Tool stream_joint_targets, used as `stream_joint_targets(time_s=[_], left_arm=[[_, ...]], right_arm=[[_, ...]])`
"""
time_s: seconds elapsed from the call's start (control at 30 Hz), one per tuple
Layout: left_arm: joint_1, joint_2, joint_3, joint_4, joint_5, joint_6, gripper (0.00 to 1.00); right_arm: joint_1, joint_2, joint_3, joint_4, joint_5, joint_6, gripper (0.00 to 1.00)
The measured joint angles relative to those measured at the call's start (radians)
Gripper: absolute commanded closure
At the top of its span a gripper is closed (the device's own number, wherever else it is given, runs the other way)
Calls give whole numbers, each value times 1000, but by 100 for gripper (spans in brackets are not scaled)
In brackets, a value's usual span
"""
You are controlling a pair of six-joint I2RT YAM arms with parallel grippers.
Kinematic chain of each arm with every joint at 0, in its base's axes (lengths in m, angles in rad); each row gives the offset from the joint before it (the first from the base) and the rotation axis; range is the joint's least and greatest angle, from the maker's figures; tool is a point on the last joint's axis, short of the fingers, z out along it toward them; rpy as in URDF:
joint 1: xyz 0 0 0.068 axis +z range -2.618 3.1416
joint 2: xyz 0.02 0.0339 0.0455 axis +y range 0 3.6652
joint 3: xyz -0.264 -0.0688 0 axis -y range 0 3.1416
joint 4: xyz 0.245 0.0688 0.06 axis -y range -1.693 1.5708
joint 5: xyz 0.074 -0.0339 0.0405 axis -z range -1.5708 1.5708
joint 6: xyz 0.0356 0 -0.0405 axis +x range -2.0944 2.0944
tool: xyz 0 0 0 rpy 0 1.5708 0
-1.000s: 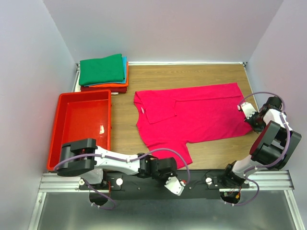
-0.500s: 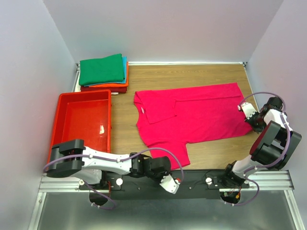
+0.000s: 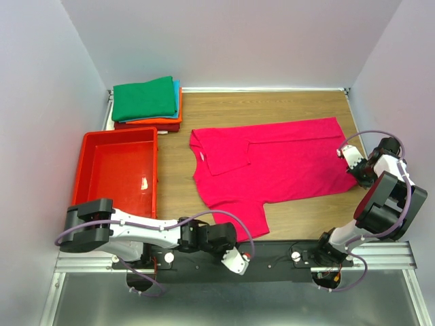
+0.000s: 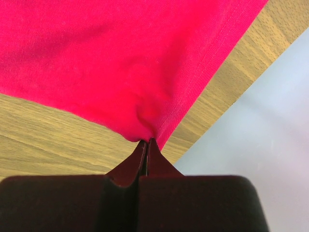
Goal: Fold and stack the t-shirts
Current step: Fold the tshirt
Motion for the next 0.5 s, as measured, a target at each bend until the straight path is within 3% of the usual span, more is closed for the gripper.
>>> stream_joint_targets(time_s=[0.33,0.5], left_arm=[[0,1,-21,18,-18,3,62],[0,27,-18,42,-27,7,74]], right_arm=[[0,0,0,0,-3,0,100],[0,0,0,0,-5,0,100]])
